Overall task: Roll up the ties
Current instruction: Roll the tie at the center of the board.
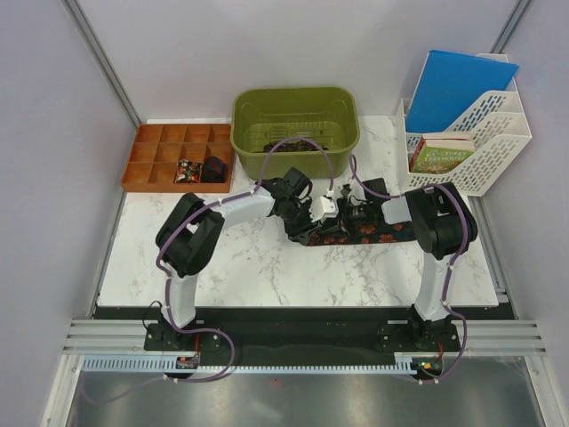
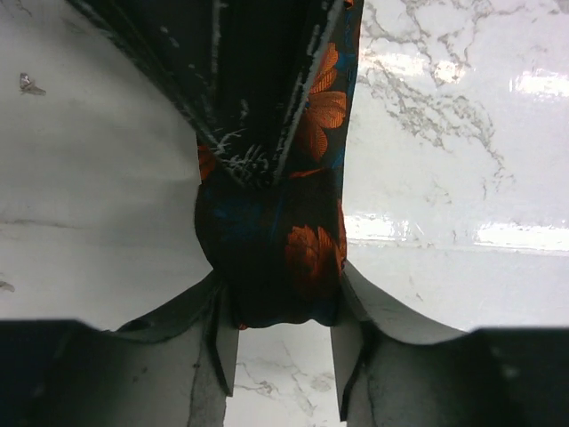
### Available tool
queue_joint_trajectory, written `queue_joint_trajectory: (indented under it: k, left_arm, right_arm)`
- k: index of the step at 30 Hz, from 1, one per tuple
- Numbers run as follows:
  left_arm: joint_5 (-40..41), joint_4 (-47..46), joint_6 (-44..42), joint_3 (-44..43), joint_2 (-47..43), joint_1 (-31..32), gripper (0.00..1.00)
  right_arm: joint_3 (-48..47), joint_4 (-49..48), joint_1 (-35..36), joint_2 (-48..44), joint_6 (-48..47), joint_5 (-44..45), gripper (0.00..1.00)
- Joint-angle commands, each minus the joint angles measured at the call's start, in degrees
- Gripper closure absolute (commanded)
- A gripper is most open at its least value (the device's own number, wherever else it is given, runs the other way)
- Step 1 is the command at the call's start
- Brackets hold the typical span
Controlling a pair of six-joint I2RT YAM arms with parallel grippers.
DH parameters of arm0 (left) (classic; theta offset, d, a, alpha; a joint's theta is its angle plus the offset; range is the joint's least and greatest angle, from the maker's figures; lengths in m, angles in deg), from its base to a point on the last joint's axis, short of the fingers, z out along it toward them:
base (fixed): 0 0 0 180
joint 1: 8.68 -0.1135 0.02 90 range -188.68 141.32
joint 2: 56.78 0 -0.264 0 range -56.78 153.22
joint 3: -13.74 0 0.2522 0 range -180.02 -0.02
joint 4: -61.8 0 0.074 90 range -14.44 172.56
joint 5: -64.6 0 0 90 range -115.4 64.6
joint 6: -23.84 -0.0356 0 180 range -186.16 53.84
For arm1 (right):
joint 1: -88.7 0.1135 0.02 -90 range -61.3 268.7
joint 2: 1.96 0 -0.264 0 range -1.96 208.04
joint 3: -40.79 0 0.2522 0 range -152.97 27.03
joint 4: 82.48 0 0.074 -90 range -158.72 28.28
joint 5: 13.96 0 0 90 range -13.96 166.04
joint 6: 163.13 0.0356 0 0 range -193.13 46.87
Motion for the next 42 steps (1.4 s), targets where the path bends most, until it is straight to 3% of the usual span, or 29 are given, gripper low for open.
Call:
queue_joint_trajectory:
  k: [1,2,7,19,22,25,27,29,31,36,42]
  left_arm:
    - [5.2,6.6,-7.3,-2.3,-0.4,0.8,0.61]
    - [5.8,8.9,-7.9,-2.6,0.1,0.8,0.63]
    - [7.7,13.4,-9.0,-6.0,1.8,1.3,0.66]
    - [6.9,16.4,-7.7,-9.6,5.7,1.8,0.70]
    - [6.8,16.2,-7.4,-9.8,6.0,1.8,0.70]
    - [6.4,15.8,-6.7,-9.8,5.8,1.7,0.68]
    - [6.1,15.3,-6.0,-9.5,5.3,1.4,0.64]
    - [5.9,14.2,-5.2,-9.1,4.3,0.7,0.61]
    - [4.9,13.4,-3.8,-8.9,3.4,-0.1,0.49]
    - [-0.8,6.5,-0.4,-4.8,-4.6,-4.4,0.01]
    - [-6.1,-0.9,4.9,-1.5,-15.5,-7.7,0.00]
  right_arm:
    - [-1.3,5.0,-0.4,-3.1,-2.1,3.5,0.60]
    - [-1.5,5.6,-0.4,-3.7,-2.0,2.7,0.54]
    - [-1.6,7.4,-0.5,-6.8,-1.2,1.5,0.42]
    - [1.6,-7.6,4.3,-4.8,11.1,1.0,0.43]
    - [2.1,-8.6,4.7,-3.9,11.6,1.1,0.53]
    - [2.5,-6.9,4.5,-3.1,9.7,1.2,0.88]
    - [2.5,-3.4,4.2,-2.9,7.5,2.0,0.99]
    - [2.7,-2.4,3.4,-2.6,5.8,2.5,1.00]
    - [2.7,-0.1,2.5,-2.5,4.4,2.6,1.00]
    - [3.1,3.3,1.1,-1.8,-0.3,2.3,1.00]
    - [3.8,3.7,0.3,-0.7,-3.0,2.2,1.00]
